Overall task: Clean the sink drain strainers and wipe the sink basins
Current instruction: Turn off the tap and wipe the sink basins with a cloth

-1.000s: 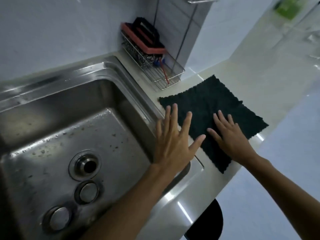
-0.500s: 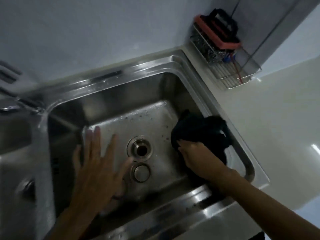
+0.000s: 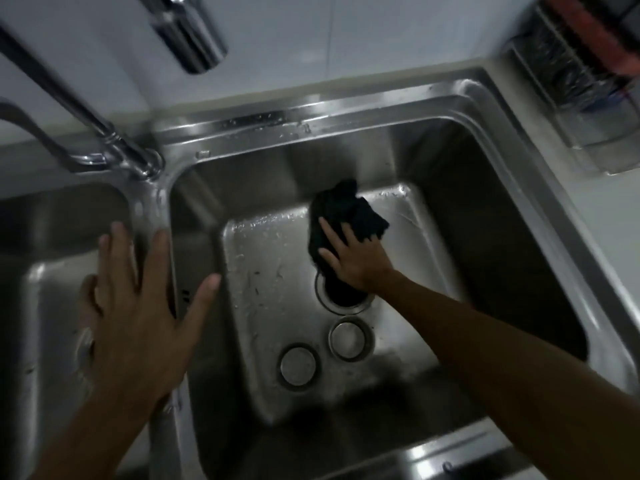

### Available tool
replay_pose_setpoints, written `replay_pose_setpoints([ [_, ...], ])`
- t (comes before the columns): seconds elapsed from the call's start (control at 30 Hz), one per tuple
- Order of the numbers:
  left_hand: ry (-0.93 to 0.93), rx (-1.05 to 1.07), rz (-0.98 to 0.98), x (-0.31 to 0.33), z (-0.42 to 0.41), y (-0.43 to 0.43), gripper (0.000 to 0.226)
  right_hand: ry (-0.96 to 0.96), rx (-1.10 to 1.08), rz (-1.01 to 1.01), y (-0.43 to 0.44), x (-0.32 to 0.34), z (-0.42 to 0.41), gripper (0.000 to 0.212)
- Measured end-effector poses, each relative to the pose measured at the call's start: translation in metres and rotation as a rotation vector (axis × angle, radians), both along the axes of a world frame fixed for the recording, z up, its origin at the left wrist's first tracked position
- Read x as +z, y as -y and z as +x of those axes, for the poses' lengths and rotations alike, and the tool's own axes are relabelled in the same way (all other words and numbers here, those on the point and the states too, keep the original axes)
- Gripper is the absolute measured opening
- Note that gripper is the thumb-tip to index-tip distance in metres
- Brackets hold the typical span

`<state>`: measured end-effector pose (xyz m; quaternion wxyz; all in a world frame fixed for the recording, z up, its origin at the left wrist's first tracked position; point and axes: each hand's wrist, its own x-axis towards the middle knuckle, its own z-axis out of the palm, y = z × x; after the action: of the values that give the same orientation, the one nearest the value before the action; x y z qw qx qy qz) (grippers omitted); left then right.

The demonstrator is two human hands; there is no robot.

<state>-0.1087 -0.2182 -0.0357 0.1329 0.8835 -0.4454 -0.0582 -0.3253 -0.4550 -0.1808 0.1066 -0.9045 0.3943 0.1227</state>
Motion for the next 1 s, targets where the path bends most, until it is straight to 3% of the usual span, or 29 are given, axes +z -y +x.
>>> replay_pose_setpoints([
  [0.2,-0.067,-0.005,0.003,0.015,-0.008,0.003,0.091,0.073,0.401,0.011,-0.065,-0.008,0.103,0.066],
  [0.33,-0.035,-0.029,0.006,0.013,-0.005,0.004,0.088,0.031,0.446,0.105,-0.080,-0.008,0.116,0.070],
  [0.43,-0.016,-0.037,0.000,0.012,-0.005,0.003,0.087,-0.002,0.660,0.010,-0.081,-0.006,0.099,0.073],
  [0.6,-0.018,-0.018,-0.001,0.013,-0.006,0.002,0.087,0.141,0.930,-0.219,-0.068,-0.005,0.070,0.068],
  [0.67,-0.023,-0.008,0.001,0.014,-0.005,0.003,0.087,0.153,0.896,-0.185,-0.056,-0.004,0.078,0.064],
  [0.8,-0.031,-0.007,0.007,0.016,-0.006,0.003,0.087,0.001,0.645,-0.183,-0.004,0.008,0.073,0.065],
  [1.0,0.041,-0.015,-0.087,0.006,-0.006,0.000,0.083,-0.230,0.574,-0.192,0.053,0.016,-0.048,0.072],
])
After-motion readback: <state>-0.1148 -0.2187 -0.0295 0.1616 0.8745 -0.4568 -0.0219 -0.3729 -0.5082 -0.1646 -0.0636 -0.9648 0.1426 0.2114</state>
